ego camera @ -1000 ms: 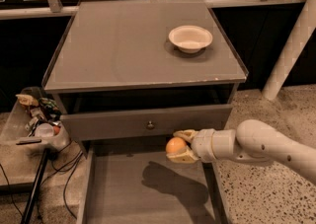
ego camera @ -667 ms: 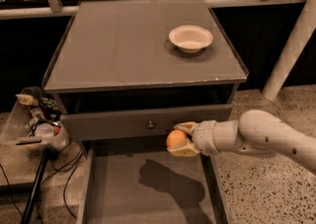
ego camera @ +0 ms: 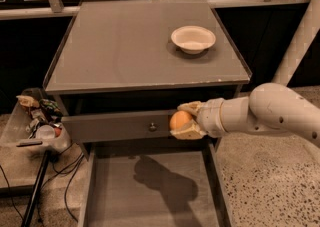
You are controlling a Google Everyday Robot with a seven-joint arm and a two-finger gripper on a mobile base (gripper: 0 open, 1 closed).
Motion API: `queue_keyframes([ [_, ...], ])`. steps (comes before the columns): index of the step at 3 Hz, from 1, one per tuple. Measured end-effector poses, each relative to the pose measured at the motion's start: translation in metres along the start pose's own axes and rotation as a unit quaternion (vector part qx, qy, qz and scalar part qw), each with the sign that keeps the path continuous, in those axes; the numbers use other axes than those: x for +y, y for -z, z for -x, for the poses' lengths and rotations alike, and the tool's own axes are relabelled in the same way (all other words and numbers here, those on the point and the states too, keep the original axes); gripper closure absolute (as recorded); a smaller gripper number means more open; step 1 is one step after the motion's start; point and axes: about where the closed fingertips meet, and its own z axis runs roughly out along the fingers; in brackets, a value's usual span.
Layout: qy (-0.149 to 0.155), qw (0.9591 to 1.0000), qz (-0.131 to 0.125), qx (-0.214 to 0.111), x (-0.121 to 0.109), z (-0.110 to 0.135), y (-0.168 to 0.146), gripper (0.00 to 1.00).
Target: Pick orange from middle drawer and place on counter
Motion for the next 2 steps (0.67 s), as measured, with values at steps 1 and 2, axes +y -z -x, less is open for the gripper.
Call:
queue_keyframes([
  [1, 0.017, 0.9995, -0.025, -0.008, -0.0153, 0.0354, 0.0383, 1.00],
  [2, 0.017, 0.9995, -0.024, -0.009, -0.0156, 0.0362, 0.0381, 1.00],
])
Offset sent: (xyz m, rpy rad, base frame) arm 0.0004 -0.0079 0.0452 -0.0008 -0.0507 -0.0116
